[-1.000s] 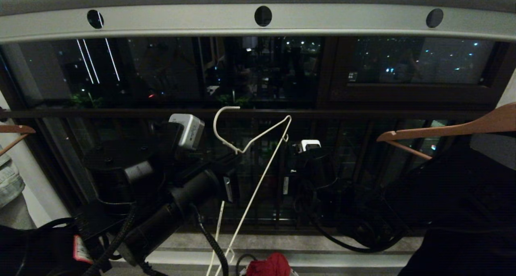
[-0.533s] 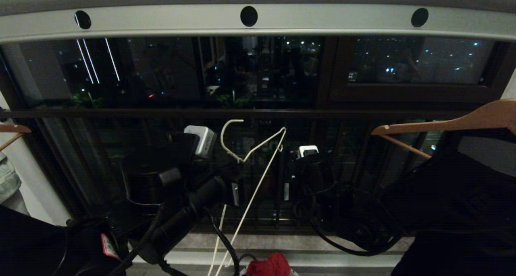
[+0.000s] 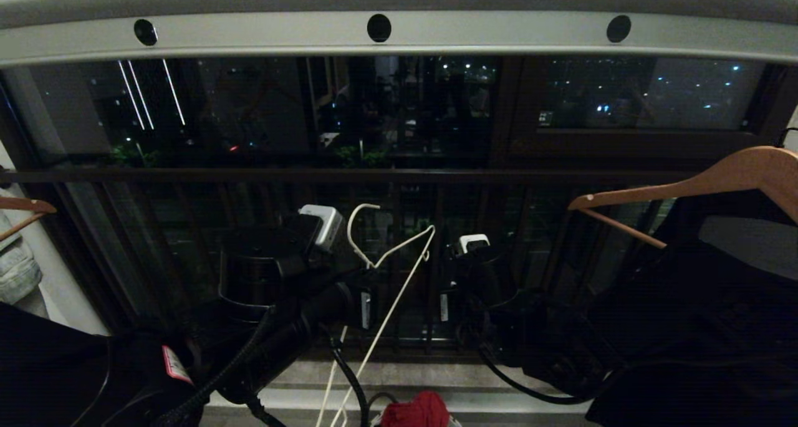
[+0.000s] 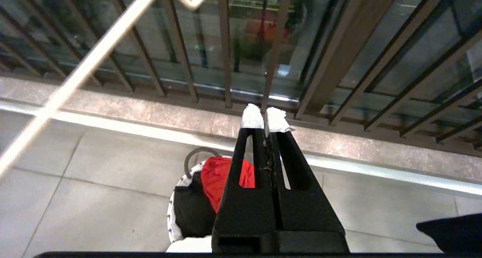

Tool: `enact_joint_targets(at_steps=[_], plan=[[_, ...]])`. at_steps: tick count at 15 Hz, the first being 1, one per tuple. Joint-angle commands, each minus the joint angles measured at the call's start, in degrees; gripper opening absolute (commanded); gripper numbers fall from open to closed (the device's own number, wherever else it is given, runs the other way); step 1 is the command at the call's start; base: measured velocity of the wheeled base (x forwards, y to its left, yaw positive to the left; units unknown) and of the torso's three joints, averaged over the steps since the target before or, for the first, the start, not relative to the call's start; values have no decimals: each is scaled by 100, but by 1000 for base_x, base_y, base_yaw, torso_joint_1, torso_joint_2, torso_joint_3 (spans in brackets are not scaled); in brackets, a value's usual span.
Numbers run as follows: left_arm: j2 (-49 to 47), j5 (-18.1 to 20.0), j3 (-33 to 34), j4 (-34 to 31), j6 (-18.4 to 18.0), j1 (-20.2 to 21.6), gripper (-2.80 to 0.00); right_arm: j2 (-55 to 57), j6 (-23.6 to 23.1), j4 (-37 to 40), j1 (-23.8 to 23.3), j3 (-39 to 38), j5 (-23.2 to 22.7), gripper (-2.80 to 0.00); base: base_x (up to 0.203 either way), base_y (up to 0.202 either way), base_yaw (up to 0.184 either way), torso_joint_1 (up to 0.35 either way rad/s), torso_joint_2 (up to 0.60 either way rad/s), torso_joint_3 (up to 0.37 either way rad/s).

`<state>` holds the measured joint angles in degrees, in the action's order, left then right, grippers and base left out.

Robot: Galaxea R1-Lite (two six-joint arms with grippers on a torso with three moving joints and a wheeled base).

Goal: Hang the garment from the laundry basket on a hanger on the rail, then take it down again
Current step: Put clothes in the basket

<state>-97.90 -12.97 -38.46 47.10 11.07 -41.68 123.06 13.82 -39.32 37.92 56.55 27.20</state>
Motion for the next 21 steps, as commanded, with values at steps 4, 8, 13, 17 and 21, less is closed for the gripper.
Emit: enact_joint_targets(at_steps=[4,8,13,17,21], plan=[[-18,-4,-36,9,9,13,-280,7,6,-32,4,-13,13,-280,0,0,0,0,0,0],[-18,5,-30,18,9,11,-280,0,20,-67,-10,21,22,-280,0,0,0,0,0,0],[8,-4,-18,18,9,11,-280,-2,24,-225,-92,40,31,-280,0,0,0,0,0,0],[17,3,-21,27,1,11,-280,-37,24,-225,-127,49,33,-280,0,0,0,0,0,0],[-36,35,5,24,0,11,-280,-54,15,-225,-145,58,40,-280,0,0,0,0,0,0]])
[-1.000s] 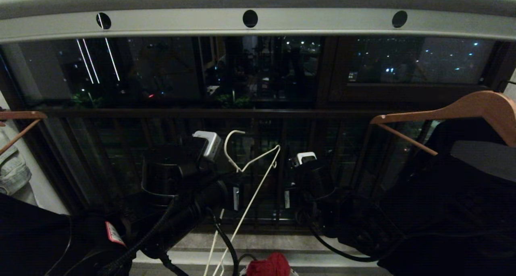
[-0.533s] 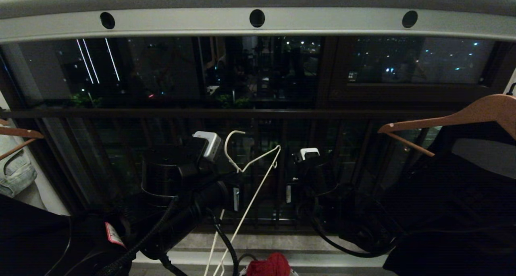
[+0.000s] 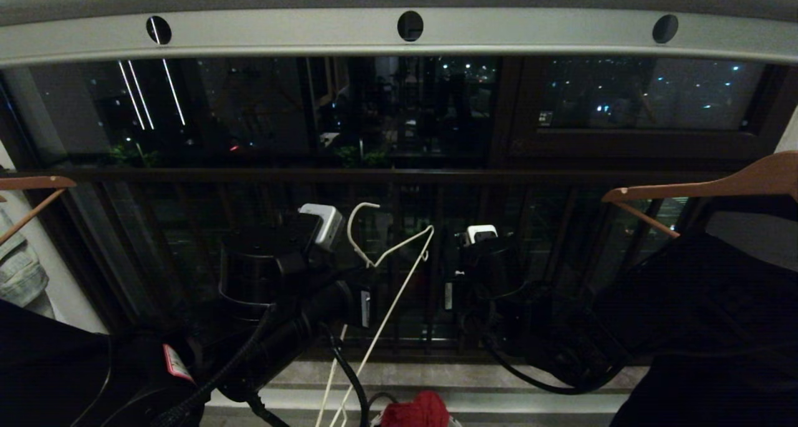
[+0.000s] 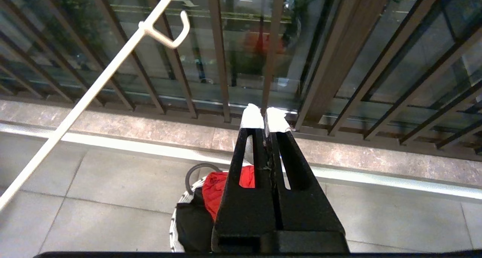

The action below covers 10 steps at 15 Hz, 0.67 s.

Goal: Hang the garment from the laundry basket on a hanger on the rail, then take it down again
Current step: Put clothes in the basket

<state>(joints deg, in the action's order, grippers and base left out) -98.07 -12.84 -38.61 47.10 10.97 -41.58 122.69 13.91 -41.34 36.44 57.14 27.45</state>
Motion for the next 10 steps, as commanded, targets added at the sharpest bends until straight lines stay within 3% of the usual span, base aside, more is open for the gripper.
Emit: enact_joint_targets(at_steps=[1,10], plan=[[-19,83,26,14,10,1,-280,-17,7,-23,4,-1,14,-280,0,0,0,0,0,0],[-12,88,39,27,-7,1,-280,-25,7,-23,-23,-1,14,-280,0,0,0,0,0,0]])
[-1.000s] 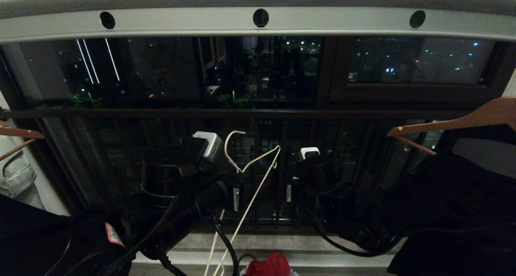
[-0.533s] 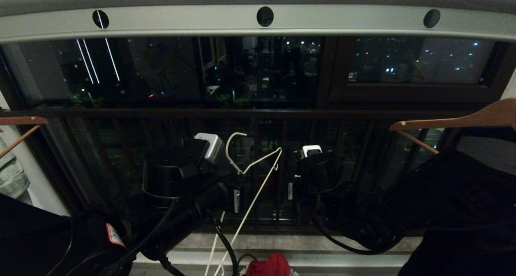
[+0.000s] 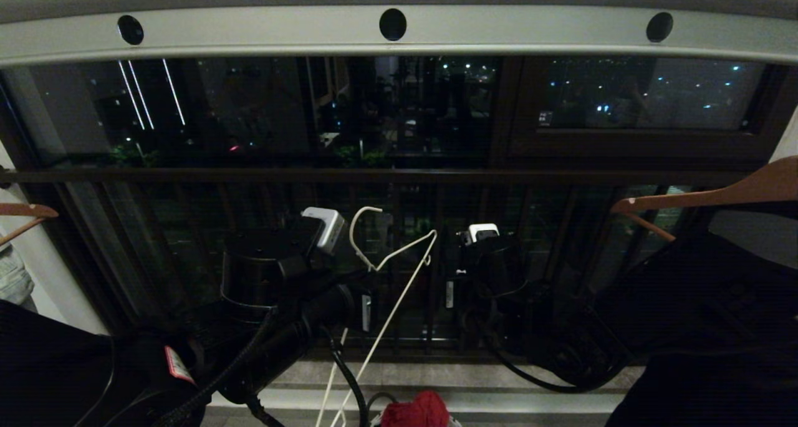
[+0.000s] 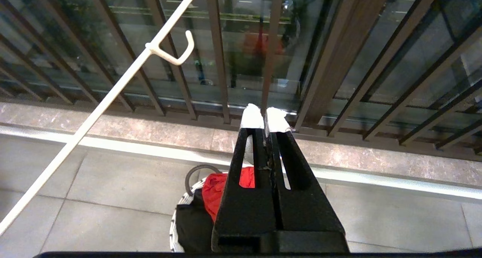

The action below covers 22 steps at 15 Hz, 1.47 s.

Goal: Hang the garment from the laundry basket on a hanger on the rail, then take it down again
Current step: Put clothes in the basket

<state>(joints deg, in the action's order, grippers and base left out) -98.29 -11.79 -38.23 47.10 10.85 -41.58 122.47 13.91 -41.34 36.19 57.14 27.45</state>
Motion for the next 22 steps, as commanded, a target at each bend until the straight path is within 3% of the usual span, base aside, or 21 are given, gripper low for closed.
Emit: enact_joint_targets(at_steps=[1,8,22], plan=[[26,-20,21,32,14,1,-280,-4,7,-30,1,-1,14,-280,0,0,0,0,0,0],[91,-43,17,-8,-83,-8,-280,-30,-2,-23,-7,-1,14,-280,0,0,0,0,0,9],[109,-16,166,-131,-136,89,-280,-39,-11,-23,-7,-10,14,-280,0,0,0,1,2,124]])
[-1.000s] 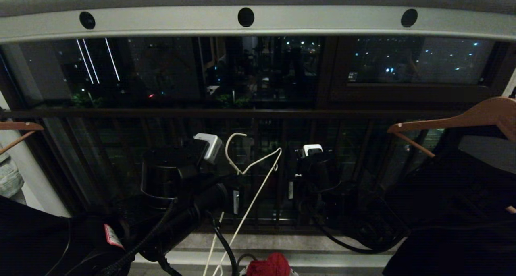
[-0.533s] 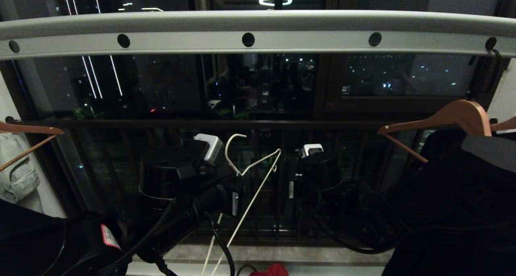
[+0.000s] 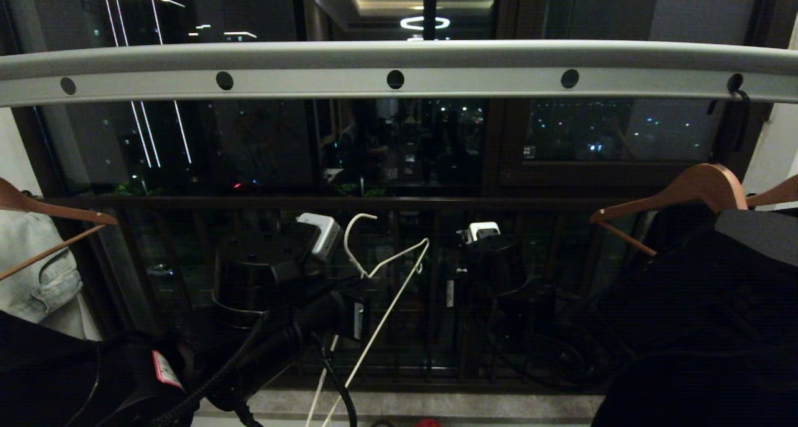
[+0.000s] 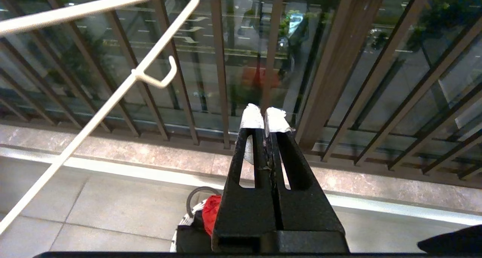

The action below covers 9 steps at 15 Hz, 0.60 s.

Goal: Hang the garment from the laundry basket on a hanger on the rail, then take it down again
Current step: Put clothes in the basket

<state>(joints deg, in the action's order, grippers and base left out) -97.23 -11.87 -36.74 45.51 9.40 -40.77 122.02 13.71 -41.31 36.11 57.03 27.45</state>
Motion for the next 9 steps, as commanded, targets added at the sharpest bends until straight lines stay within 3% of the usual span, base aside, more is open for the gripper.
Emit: enact_joint_targets(at_steps=[1,5,9], plan=[[-6,-8,9,28,10,7,-280,15,8,-26,1,1,14,-280,0,0,0,0,0,0],[-7,-17,-3,-2,-16,7,-280,15,8,-26,-7,-7,14,-280,0,0,0,0,0,0],[-24,-17,-17,-6,-17,10,-280,-20,-17,-26,-7,-43,14,-280,0,0,0,4,2,-146]])
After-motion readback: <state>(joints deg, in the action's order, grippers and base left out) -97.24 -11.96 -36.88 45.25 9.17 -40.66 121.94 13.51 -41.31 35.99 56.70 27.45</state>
